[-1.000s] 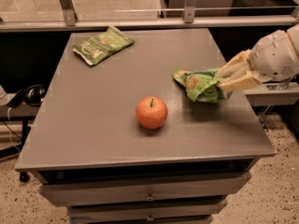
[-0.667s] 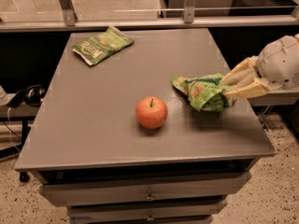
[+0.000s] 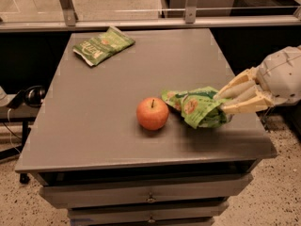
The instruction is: Move green jalapeno chip bag near apple
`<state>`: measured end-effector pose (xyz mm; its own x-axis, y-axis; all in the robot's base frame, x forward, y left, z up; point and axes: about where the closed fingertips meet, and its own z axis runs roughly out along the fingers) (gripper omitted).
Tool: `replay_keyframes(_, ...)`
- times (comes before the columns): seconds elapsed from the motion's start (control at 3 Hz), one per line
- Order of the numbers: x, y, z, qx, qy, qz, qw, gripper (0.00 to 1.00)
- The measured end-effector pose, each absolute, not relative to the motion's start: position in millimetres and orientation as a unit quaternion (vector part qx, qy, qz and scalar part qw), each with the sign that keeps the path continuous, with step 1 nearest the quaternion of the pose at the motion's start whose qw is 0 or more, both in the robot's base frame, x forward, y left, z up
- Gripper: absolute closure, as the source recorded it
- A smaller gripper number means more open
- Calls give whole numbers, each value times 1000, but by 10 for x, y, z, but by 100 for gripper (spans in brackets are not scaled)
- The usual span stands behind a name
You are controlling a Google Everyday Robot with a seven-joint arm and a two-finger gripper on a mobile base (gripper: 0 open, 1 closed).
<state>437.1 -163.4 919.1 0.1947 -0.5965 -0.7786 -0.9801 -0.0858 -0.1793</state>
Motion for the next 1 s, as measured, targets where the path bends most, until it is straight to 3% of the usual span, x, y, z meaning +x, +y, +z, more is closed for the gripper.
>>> replay_keyframes(0.33, 4185, -1451, 9177, -687, 564, 291, 353, 82)
replay_keyframes(1.0, 4050, -1269, 9110, -691, 569, 285, 343, 35)
